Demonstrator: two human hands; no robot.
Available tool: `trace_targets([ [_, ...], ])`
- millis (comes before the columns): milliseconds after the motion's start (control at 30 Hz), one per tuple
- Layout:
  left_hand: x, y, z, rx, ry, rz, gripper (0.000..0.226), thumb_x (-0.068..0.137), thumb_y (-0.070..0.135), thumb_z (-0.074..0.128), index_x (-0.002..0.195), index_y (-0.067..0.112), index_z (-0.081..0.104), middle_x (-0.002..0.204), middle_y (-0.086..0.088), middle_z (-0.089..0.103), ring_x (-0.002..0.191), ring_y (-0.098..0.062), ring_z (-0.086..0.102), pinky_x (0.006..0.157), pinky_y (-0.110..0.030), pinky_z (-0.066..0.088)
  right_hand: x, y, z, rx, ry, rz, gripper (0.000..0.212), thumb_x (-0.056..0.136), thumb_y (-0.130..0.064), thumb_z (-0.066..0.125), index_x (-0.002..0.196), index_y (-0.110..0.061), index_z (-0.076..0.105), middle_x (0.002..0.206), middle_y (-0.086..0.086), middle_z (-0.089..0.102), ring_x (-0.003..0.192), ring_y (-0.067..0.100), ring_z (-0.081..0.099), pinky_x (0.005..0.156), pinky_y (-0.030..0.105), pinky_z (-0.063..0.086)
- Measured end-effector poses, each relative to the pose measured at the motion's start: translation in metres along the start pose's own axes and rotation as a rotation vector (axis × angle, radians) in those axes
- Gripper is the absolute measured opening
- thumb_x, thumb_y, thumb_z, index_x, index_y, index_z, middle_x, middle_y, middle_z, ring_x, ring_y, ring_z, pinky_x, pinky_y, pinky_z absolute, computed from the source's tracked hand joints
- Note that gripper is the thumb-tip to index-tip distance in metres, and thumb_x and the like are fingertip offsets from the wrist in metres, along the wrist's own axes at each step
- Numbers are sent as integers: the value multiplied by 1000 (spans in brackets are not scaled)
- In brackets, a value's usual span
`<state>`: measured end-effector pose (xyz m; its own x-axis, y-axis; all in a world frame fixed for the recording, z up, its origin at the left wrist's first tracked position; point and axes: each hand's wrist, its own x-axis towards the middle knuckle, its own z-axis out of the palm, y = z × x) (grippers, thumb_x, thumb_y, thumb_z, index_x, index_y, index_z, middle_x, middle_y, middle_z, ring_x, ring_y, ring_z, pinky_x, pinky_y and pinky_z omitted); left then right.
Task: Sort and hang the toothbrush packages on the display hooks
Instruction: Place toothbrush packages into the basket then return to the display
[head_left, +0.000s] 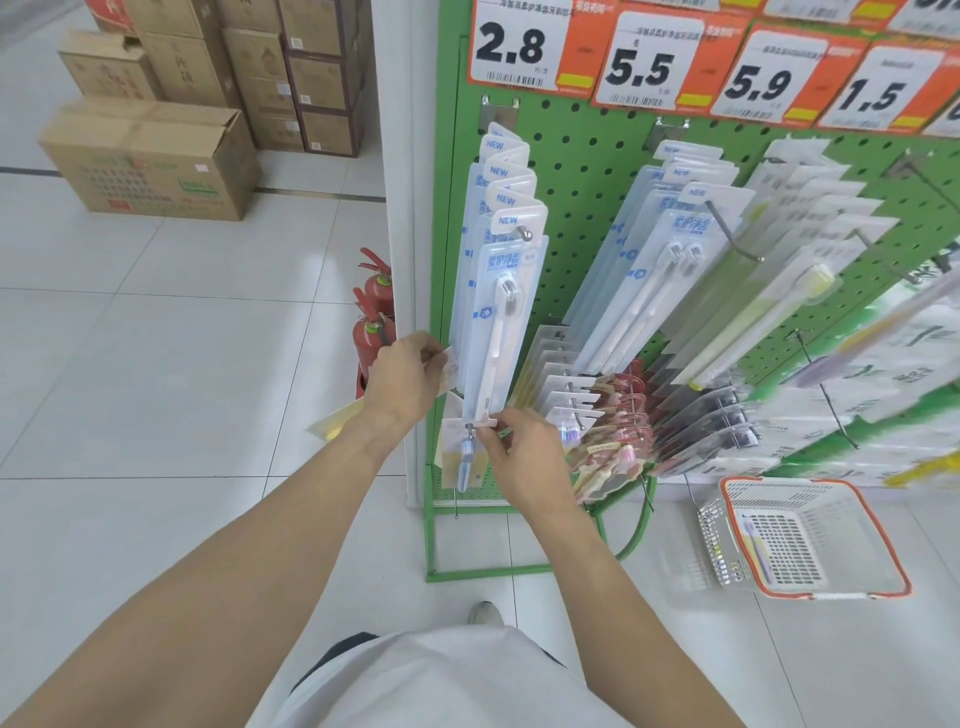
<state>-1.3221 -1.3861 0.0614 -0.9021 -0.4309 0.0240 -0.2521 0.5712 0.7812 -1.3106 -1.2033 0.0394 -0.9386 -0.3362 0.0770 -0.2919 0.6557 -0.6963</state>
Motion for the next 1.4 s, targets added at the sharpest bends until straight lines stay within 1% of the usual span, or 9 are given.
trace_targets([
  [200,5,-4,2,57,-86,55,26,100,15,50,115,16,71,100,-2,75,86,-22,66,75,-29,51,3,2,3,35,6,-12,12,95,-21,67,93,-9,69,91,7,66,73,23,65,71,40,54],
  [367,5,0,-2,83,-80,94,19,98,13,51,95,17,69,85,2,72,73,-20,60,70,-34,53,4,3,2,88,7,2,9,94,-20,68,93,-12,71,91,7,66,78,25,65,72,42,55],
  [533,7,18,-8,213,-59,180,29,99,10,50,74,23,42,61,5,47,63,-28,46,58,-33,35,4,1,0,103,-18,35,13,95,-22,67,89,-11,69,90,9,67,76,25,65,72,42,55],
  [700,9,2,-14,34,-71,106,16,98,11,52,99,10,68,89,-1,73,80,-24,65,73,-34,53,6,-2,-3,81,-36,43,16,95,-24,67,90,-9,70,91,8,68,75,23,65,73,40,54],
  [1033,-17,-31,-17,-306,69,-125,14,97,8,57,103,12,68,98,1,75,88,-15,71,76,-31,57,4,-2,-2,88,-32,83,17,95,-28,66,92,-11,68,91,5,69,75,21,68,70,43,57],
  [1100,-24,-37,-20,-335,89,-152,12,96,7,58,100,14,67,96,1,75,88,-12,71,75,-18,54,4,-3,-1,87,-22,83,16,95,-28,66,92,-12,67,91,5,69,75,19,68,70,42,57],
  [1200,-44,-45,-25,-412,150,-237,9,95,7,61,98,12,68,91,3,73,83,-6,69,71,-11,49,0,-6,-2,93,-7,82,15,96,-30,65,97,-14,67,98,3,68,73,8,67,70,34,56],
  [1300,-71,-58,-27,-484,182,-333,5,95,9,64,96,10,69,88,4,74,76,4,68,73,-17,50,-12,-9,-5,101,49,102,24,97,-28,64,118,-16,64,112,-3,61,71,-7,60,65,7,42],
  [1400,-96,-68,-23,-540,143,-398,6,95,10,65,98,8,69,95,-3,77,91,-15,73,84,-36,59,-29,-15,-6,136,174,138,28,95,-16,64,123,-17,61,116,-7,54,75,-5,58,67,2,39],
])
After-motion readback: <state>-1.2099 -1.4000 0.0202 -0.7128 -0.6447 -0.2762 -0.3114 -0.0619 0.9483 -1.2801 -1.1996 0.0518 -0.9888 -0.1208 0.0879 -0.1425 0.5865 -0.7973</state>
